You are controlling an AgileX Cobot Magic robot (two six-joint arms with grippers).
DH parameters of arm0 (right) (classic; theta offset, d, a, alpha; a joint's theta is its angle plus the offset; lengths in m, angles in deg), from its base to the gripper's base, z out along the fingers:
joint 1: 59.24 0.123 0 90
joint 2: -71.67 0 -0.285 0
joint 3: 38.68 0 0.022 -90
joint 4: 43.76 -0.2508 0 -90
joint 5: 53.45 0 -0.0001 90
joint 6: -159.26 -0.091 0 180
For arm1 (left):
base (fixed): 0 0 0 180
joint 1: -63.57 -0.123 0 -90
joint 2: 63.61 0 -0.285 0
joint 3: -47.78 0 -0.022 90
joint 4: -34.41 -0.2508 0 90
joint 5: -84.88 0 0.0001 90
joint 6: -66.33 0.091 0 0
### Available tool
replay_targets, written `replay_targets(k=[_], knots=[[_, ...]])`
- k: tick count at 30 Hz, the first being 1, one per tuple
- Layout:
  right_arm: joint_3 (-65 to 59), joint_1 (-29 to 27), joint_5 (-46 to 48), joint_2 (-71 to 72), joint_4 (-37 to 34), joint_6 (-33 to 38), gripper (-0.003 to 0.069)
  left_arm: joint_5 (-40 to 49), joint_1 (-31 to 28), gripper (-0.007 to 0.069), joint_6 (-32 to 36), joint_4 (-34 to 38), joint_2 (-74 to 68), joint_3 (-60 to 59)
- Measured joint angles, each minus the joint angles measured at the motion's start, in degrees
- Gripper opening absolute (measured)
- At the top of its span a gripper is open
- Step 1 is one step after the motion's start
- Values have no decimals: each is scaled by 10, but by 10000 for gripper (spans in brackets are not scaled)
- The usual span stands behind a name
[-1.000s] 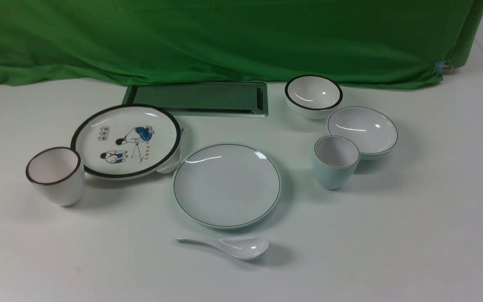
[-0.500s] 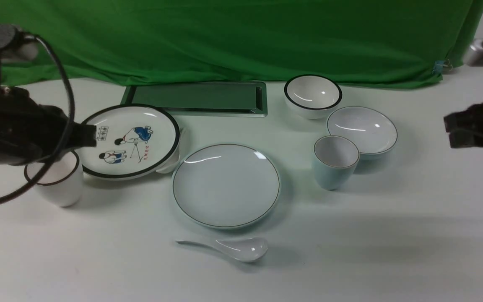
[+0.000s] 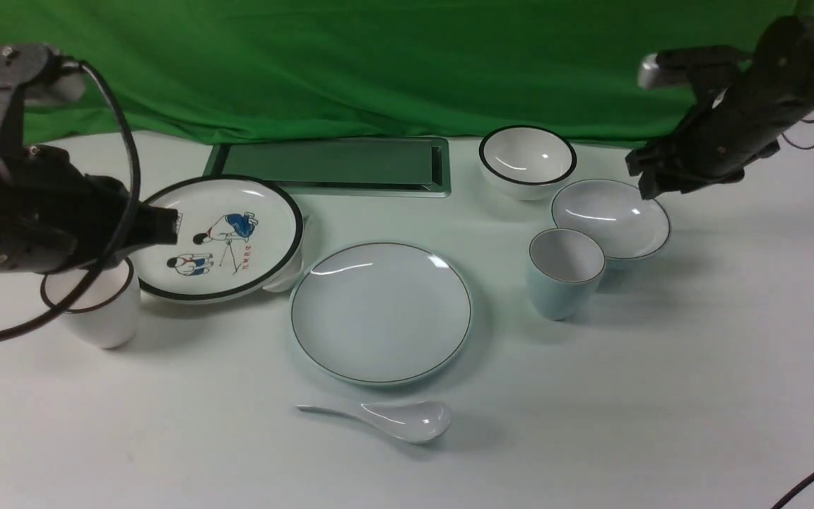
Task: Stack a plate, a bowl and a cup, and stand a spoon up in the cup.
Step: Use the right arm to grab a blue rice bowl, then use the right arm to put the blue rice bowl into the blue large plate in the middle
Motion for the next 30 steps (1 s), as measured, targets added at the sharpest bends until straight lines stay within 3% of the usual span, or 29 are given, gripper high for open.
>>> replay_targets(k=[3,11,19,24,30], knots=[[29,2,9,-41,15,-9,351,0,0,-29,0,0,0,0],[39,5,13,-55,15,-12,98,9,0,-29,2,2,0,0],[74,3,97,-13,19,-7,76,34,0,-29,3,4,0,0],[100,31,134,56,-76,21,76,44,0,-29,8,32,0,0],[100,174,131,25,-112,34,76,68,0,-29,21,52,0,0]])
